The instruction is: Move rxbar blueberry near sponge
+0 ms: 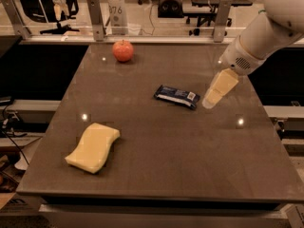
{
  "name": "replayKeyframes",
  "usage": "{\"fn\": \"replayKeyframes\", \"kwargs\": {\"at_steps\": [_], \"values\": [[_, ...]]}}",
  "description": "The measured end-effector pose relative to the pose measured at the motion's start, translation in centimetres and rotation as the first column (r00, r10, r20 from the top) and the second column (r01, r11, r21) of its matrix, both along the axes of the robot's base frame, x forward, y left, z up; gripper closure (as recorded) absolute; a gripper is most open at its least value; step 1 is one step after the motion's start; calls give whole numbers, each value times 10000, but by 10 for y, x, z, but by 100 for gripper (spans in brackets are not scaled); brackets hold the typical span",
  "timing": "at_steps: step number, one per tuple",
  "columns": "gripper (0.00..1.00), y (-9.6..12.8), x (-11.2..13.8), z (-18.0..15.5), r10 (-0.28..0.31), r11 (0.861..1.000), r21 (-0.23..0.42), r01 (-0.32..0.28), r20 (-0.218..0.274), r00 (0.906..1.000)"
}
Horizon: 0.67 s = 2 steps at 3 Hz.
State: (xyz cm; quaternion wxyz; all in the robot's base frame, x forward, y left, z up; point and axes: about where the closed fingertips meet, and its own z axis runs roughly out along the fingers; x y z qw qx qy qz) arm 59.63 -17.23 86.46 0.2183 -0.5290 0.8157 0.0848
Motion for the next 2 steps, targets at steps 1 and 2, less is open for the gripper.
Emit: {"fn": "replayKeyframes", "kwargs": {"at_steps": [1, 2], "values": [[0, 23, 0, -12, 354, 9991, 231, -353, -59, 9994], [0, 44, 0, -25, 729, 9968, 324, -725, -108, 9973]]}}
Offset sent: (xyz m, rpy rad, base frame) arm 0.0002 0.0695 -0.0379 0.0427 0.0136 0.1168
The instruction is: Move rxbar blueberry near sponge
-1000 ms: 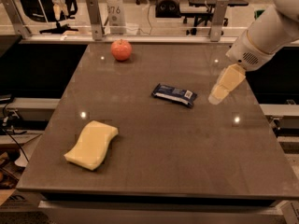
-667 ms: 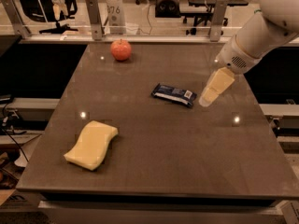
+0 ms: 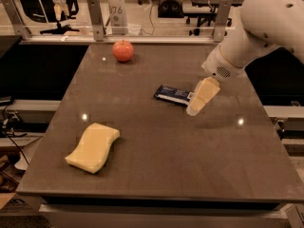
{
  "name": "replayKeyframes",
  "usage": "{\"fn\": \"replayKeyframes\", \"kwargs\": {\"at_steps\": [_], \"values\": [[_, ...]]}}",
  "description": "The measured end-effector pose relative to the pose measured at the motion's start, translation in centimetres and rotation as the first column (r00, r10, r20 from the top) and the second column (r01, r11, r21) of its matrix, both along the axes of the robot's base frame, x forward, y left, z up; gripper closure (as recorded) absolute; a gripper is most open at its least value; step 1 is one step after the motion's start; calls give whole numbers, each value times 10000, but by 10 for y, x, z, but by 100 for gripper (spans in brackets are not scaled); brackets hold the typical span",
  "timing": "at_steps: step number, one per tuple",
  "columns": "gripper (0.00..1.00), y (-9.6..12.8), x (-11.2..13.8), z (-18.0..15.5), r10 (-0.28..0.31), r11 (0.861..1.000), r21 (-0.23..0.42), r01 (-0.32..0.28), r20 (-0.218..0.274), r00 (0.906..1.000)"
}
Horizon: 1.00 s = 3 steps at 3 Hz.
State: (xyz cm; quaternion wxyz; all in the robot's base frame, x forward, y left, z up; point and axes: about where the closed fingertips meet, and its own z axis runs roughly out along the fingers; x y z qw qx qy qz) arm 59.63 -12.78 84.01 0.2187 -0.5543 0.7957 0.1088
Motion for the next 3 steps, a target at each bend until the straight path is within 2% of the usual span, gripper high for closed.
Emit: {"fn": "replayKeyframes", "kwargs": {"at_steps": [2, 3], "values": [[0, 24, 3, -22, 369, 9993, 59, -367, -297, 9989], [0, 25, 4, -23, 379, 9993, 58, -377, -310, 9988]]}}
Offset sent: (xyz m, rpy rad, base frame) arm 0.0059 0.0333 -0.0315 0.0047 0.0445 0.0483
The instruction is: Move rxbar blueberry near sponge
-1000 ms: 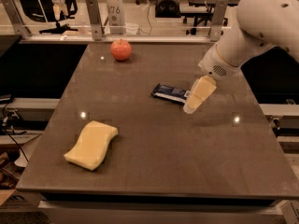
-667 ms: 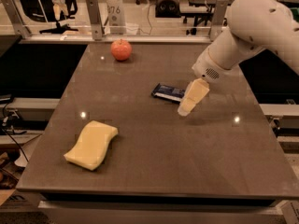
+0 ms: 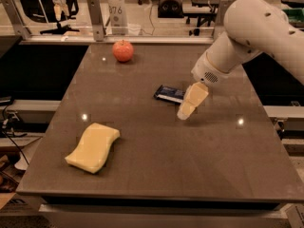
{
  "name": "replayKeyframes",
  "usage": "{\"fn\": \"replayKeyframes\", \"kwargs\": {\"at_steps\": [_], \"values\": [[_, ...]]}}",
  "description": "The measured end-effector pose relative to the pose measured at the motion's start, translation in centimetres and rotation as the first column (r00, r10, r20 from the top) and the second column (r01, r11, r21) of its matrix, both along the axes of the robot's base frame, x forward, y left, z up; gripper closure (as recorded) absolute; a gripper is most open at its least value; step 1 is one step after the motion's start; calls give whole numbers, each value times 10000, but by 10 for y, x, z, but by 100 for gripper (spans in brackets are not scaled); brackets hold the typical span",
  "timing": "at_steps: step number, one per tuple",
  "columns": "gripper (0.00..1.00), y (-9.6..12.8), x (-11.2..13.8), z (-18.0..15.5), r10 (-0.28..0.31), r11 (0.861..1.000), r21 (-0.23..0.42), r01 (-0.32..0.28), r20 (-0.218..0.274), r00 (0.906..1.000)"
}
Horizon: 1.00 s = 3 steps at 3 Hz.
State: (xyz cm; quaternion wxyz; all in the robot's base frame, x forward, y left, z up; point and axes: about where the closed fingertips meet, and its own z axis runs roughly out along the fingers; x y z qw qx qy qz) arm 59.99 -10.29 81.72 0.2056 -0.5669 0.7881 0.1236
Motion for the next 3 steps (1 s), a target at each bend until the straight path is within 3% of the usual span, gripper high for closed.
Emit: {"fn": "replayKeyframes", "kwargs": {"at_steps": [1, 3], "values": [[16, 6, 1, -6, 111, 9999, -85, -113, -202, 9997], [64, 10, 1, -8, 187, 9996, -192, -194, -387, 9991]]}}
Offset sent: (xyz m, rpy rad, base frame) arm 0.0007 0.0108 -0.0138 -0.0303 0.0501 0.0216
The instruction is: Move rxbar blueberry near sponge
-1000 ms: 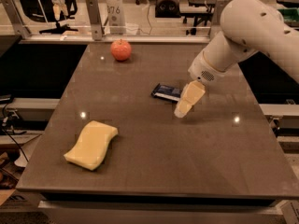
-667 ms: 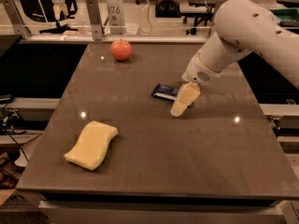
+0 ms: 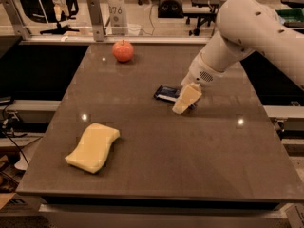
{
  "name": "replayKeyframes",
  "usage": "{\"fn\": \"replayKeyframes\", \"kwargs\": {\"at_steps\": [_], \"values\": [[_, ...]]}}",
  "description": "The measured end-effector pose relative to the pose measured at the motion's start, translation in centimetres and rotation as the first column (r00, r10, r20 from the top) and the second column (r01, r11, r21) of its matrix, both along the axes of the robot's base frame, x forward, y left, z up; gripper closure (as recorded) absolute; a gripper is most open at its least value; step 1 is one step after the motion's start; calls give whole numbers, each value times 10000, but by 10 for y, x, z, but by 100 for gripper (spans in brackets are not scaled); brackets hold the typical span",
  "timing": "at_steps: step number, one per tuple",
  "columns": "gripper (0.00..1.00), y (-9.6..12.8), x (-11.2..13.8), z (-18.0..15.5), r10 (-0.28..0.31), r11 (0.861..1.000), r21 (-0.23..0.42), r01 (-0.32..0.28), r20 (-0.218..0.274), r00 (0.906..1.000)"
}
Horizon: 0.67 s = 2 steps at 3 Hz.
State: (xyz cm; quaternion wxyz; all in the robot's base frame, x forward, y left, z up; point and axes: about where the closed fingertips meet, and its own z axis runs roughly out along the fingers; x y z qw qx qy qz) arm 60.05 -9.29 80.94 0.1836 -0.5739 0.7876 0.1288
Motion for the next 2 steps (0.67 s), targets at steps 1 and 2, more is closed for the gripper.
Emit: {"fn": "replayKeyframes", "kwargs": {"at_steps": [1, 2], "values": [[88, 0, 0, 8, 1, 10000, 2, -1, 1, 10000], [100, 0, 0, 10, 2, 10000, 4, -2, 5, 10000]]}}
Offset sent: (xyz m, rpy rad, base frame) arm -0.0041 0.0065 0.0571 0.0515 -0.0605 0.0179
